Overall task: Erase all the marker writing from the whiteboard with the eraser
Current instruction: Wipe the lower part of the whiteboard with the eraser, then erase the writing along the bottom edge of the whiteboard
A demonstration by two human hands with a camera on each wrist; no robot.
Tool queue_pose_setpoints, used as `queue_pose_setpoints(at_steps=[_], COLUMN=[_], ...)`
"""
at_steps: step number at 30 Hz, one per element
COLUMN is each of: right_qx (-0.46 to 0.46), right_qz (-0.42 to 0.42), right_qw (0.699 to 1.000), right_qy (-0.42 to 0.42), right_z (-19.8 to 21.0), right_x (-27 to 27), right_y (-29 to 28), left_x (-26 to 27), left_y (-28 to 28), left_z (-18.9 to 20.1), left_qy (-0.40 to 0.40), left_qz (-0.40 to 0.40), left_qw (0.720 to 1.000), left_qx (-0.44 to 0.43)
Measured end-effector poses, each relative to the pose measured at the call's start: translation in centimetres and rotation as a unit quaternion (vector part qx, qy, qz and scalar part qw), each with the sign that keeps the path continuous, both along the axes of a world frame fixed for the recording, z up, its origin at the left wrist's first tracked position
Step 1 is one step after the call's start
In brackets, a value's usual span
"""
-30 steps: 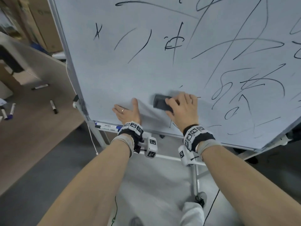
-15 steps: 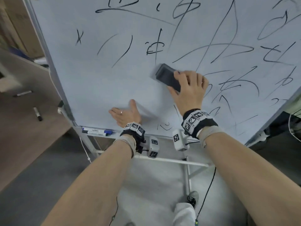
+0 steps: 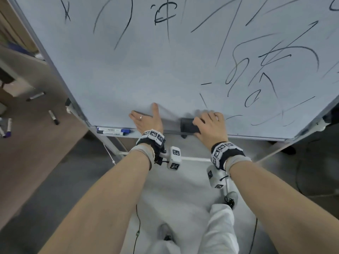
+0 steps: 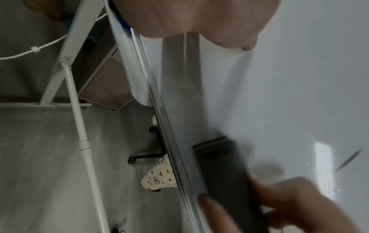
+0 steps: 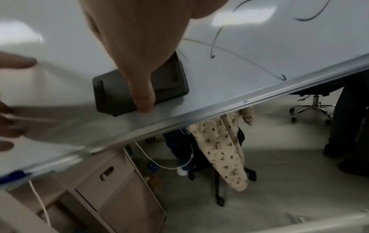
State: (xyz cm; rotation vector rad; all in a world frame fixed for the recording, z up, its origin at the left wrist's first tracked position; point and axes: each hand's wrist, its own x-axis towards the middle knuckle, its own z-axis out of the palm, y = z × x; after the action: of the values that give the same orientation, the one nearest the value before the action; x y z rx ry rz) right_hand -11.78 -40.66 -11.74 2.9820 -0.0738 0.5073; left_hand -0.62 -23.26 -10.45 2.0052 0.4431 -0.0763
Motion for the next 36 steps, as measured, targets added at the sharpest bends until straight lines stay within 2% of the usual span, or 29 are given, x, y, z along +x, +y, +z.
queue_pose_setpoints(at_steps=[4,7,9,13,15,17,19,22,26,29,31,33,36], right_qx=[0.036,0.049,0.040,0.019,0.021,0.027,0.037,0.040,0.022,0.009,0.003,0.012,0.007], right_qz=[-0.002,0.026,0.052,0.057,0.031,0.015,0.011,-0.005,-0.053,-0.067,-0.051,-0.019,0.008], right_qw=[0.990,0.984,0.988,0.998,0.998,0.998,0.999,0.997,0.972,0.956,0.958,0.967,0.991], right_qy=[-0.133,-0.171,-0.142,-0.004,0.047,0.056,0.026,-0.068,-0.228,-0.285,-0.284,-0.253,-0.135], right_z=[3.4,4.1,2.5,-2.7,-3.8,-3.3,-1.8,1.6,7.8,11.4,11.8,10.5,6.0], right_x=[1.8,3.4,3.8,2.4,1.5,1.1,1.0,1.0,1.7,2.1,1.9,1.5,0.4], right_y=[0.4,1.3,2.0,3.2,3.4,2.9,2.1,0.8,-1.7,-3.6,-4.3,-4.4,-3.7], left_x=[-0.3,-0.2,0.0,0.3,0.4,0.4,0.4,0.2,-0.6,-0.6,-0.6,-0.6,-0.6], left_y=[-0.7,-0.9,-0.5,0.4,0.6,0.5,-0.1,-1.6,-4.3,-5.7,-6.0,-5.9,-5.2], left_z=[-0.1,0.2,0.1,0.0,0.0,0.1,0.2,1.0,4.1,5.4,5.4,4.6,3.3], left_qy=[0.008,0.008,0.009,0.008,0.005,0.001,0.001,0.005,0.001,-0.001,-0.011,-0.024,-0.052], left_qz=[-0.003,0.019,0.029,0.003,0.007,0.011,0.001,0.000,0.035,0.054,0.046,0.040,0.027], left_qw=[1.000,0.999,0.998,0.996,0.994,0.995,0.996,0.998,0.996,0.993,0.992,0.992,0.994], left_qx=[-0.021,-0.041,-0.058,-0.084,-0.105,-0.101,-0.094,-0.070,-0.077,-0.105,-0.116,-0.117,-0.098])
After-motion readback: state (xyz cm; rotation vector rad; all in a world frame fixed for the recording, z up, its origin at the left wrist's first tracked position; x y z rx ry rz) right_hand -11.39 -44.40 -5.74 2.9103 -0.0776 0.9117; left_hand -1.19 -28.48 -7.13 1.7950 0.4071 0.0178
